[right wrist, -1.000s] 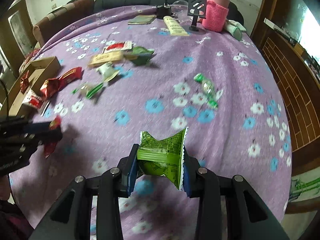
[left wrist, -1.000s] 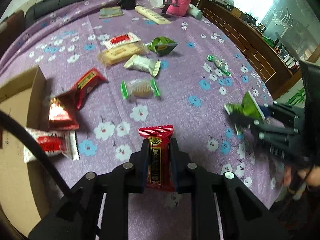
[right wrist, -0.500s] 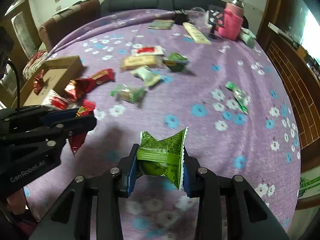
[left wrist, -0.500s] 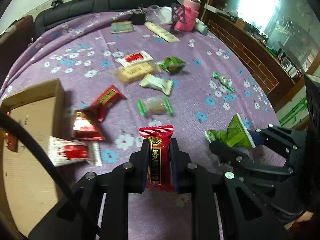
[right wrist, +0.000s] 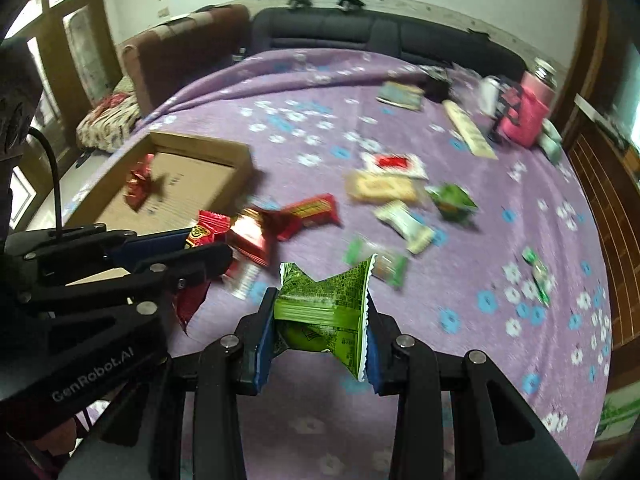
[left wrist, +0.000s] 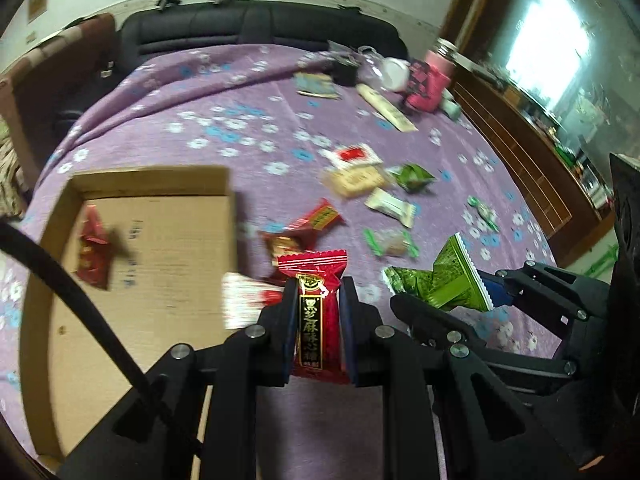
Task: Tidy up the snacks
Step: 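Carry the red bar with the left gripper into the box while right carries the green packet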
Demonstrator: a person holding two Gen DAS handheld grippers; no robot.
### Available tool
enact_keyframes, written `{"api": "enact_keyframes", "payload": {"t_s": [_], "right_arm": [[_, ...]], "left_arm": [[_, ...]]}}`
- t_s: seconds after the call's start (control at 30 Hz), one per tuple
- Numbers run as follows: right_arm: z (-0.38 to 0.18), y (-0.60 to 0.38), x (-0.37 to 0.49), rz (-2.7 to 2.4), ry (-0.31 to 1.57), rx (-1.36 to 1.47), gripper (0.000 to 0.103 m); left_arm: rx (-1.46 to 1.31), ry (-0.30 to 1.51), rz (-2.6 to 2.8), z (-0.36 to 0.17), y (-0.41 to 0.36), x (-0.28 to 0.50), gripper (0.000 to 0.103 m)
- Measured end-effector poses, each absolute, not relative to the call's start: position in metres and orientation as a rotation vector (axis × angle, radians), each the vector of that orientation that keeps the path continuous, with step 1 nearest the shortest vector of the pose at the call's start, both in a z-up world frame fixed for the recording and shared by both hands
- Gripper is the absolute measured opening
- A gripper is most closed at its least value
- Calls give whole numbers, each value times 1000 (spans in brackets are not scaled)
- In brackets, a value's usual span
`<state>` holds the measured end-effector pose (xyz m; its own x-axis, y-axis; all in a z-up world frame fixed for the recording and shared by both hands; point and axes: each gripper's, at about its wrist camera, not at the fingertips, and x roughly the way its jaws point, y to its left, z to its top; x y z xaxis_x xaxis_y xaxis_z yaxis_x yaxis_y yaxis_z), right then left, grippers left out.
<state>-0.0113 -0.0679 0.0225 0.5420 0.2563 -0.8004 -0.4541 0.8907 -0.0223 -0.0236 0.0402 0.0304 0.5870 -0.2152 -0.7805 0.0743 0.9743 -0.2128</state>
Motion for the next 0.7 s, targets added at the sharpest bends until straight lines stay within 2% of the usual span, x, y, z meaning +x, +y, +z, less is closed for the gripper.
{"api": "enact_keyframes", "payload": {"t_s": [0.33, 0.7], "right_arm": [[33, 19, -7, 581, 855, -322, 37], [21, 87, 3, 674, 860, -399, 37]], "left_arm": [[-251, 892, -2, 40, 124, -33, 22], [-285, 917, 142, 25, 187, -33, 22]]}}
